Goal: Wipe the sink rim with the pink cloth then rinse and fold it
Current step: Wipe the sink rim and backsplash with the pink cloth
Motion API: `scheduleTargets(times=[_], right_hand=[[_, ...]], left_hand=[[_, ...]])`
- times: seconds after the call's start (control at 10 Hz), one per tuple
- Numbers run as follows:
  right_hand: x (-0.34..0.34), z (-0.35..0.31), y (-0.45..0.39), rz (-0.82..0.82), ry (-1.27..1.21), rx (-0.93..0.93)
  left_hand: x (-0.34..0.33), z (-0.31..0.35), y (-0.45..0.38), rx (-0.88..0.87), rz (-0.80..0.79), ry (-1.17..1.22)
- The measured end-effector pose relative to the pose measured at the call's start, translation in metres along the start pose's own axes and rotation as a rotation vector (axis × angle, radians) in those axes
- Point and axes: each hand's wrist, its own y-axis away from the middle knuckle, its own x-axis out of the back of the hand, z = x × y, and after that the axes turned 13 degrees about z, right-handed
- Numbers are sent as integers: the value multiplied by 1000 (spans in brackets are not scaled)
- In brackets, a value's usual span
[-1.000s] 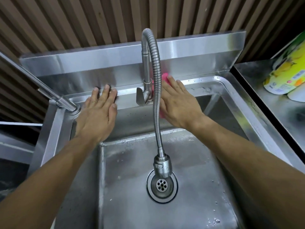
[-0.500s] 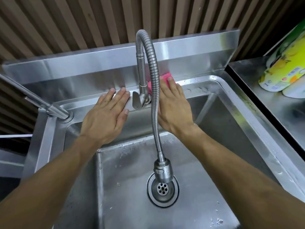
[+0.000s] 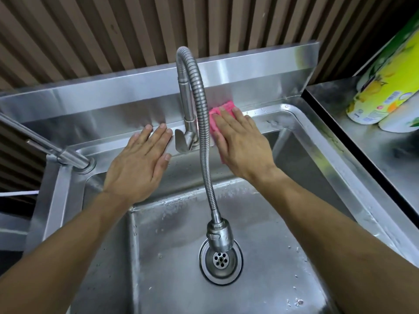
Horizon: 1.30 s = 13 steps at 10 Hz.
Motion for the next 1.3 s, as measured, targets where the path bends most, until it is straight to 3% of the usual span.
scheduleTargets(times=[0.1,0.2,0.3,0.4,0.5,0.6,0.7,0.8,0.9,1.0,1.2,1.3], right_hand=[[-1,4,0,54,32,-182],[0,0,-1,23,32,-203],[5,17,-1,-3,27,-158],[6,28,0,29,16,-186],[8,34,-1,24,-23,-187],[9,43,-3,28,-37,-173],[7,44,-1,45,-45,-155],[13,55,-5,-69,-84,-104],[18,68,-7,-94,-120,-62],[16,65,-5,-38,-116,-72],[16,57,-4,-67,-100,-116],[10,48,-3,-34,-82,-114]], left_hand=[[6,3,2,41,-48,49],[18,13,6,167,-71,186],[49,53,25,447,320,406],[74,133,30,420,607,506],[64,182,-6,517,479,607],[57,207,-16,801,463,570],[69,248,11,788,515,502],[55,271,2,347,510,678],[16,246,-47,486,367,588],[-17,207,-81,676,232,275],[-37,179,-63,423,186,22],[-33,178,-77,434,131,23]])
